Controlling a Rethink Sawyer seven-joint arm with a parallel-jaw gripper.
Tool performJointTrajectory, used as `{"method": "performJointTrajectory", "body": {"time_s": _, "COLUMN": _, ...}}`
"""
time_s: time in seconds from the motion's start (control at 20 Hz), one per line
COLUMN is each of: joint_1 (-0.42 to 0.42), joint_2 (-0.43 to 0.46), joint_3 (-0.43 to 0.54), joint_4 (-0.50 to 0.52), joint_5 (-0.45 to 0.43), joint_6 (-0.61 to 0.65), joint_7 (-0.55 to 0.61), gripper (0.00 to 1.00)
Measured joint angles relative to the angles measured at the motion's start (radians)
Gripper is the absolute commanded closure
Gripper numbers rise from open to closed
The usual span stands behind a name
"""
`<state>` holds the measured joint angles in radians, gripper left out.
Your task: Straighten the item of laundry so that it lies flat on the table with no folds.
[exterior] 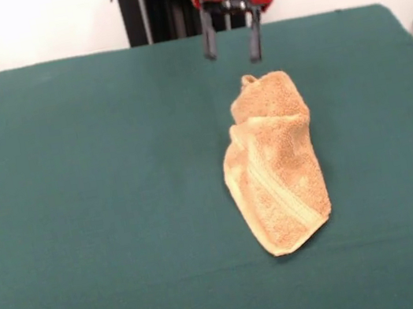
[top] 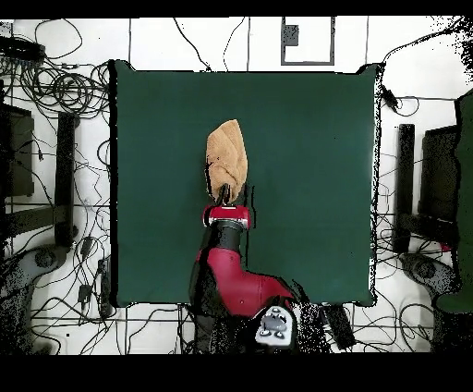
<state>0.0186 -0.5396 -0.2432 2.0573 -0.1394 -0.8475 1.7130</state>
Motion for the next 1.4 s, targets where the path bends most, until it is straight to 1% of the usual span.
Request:
{"method": "performJointTrajectory", "body": {"time_s": 0.1, "joint_1": -0.022, "joint_2": 0.004, "joint_3": 0.029, "joint_4": -0.002, "joint_5": -0.013, "joint_6": 0.045, "joint_7": 0.000, "gripper": 0.00}}
{"method": "performJointTrajectory", "body": {"time_s": 0.2, "joint_1": -0.060, "joint_2": 0.018, "joint_3": 0.084, "joint_4": -0.006, "joint_5": -0.026, "joint_6": 0.139, "joint_7": 0.000, "gripper": 0.00}}
{"method": "performJointTrajectory", "body": {"time_s": 0.45, "joint_1": -0.111, "joint_2": 0.053, "joint_3": 0.177, "joint_4": -0.008, "joint_5": -0.037, "joint_6": 0.264, "joint_7": 0.000, "gripper": 0.00}}
{"method": "performJointTrajectory", "body": {"time_s": 0.65, "joint_1": -0.148, "joint_2": 0.078, "joint_3": 0.241, "joint_4": -0.009, "joint_5": -0.061, "joint_6": 0.294, "joint_7": 0.000, "gripper": 0.00}}
{"method": "performJointTrajectory", "body": {"time_s": 0.8, "joint_1": -0.154, "joint_2": 0.082, "joint_3": 0.257, "joint_4": -0.009, "joint_5": -0.065, "joint_6": 0.294, "joint_7": 0.000, "gripper": 0.00}}
{"method": "performJointTrajectory", "body": {"time_s": 0.85, "joint_1": -0.152, "joint_2": 0.082, "joint_3": 0.256, "joint_4": -0.009, "joint_5": -0.064, "joint_6": 0.294, "joint_7": 0.000, "gripper": 0.00}}
{"method": "performJointTrajectory", "body": {"time_s": 1.05, "joint_1": -0.094, "joint_2": 0.066, "joint_3": 0.218, "joint_4": -0.008, "joint_5": -0.021, "joint_6": 0.288, "joint_7": 0.000, "gripper": 0.00}}
{"method": "performJointTrajectory", "body": {"time_s": 1.3, "joint_1": 0.030, "joint_2": 0.033, "joint_3": 0.139, "joint_4": -0.008, "joint_5": 0.065, "joint_6": 0.218, "joint_7": 0.000, "gripper": 0.00}}
{"method": "performJointTrajectory", "body": {"time_s": 1.35, "joint_1": 0.074, "joint_2": 0.026, "joint_3": 0.109, "joint_4": -0.008, "joint_5": 0.095, "joint_6": 0.164, "joint_7": 0.000, "gripper": 1.00}}
{"method": "performJointTrajectory", "body": {"time_s": 1.4, "joint_1": 0.080, "joint_2": 0.025, "joint_3": 0.104, "joint_4": -0.008, "joint_5": 0.103, "joint_6": 0.154, "joint_7": 0.000, "gripper": 1.00}}
